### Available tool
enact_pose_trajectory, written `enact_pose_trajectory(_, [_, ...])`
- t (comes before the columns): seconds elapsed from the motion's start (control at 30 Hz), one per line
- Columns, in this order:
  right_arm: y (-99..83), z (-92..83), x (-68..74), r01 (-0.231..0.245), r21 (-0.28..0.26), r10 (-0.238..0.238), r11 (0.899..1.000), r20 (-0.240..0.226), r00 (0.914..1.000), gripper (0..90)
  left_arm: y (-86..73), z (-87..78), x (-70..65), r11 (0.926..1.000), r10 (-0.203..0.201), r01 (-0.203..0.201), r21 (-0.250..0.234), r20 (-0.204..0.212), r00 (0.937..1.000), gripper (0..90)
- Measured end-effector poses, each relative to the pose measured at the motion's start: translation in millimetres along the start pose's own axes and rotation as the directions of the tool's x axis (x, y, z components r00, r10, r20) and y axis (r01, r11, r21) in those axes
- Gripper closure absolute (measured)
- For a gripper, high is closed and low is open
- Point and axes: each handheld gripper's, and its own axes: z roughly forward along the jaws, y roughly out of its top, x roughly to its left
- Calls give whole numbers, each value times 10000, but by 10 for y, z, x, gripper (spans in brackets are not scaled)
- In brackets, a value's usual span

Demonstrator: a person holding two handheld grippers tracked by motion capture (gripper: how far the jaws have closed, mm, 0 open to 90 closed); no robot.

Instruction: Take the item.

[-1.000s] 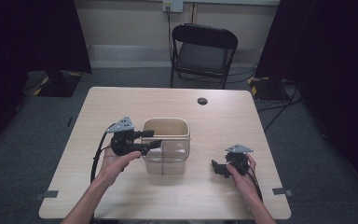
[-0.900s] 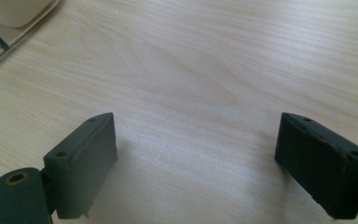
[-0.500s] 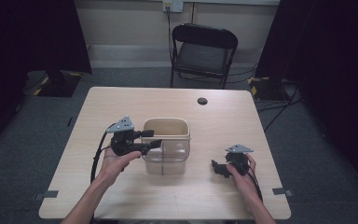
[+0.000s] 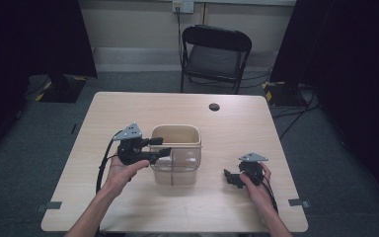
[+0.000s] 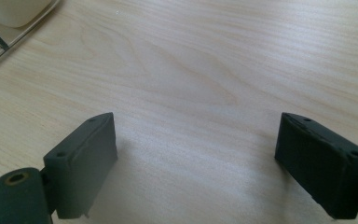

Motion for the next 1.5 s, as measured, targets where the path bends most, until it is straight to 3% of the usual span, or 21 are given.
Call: enact_pose_trajectory(1.5, [0,0,0,1,0,-1,10000,0,10000,120,8,5,8,10000,-37,37,-10,39,10000,437])
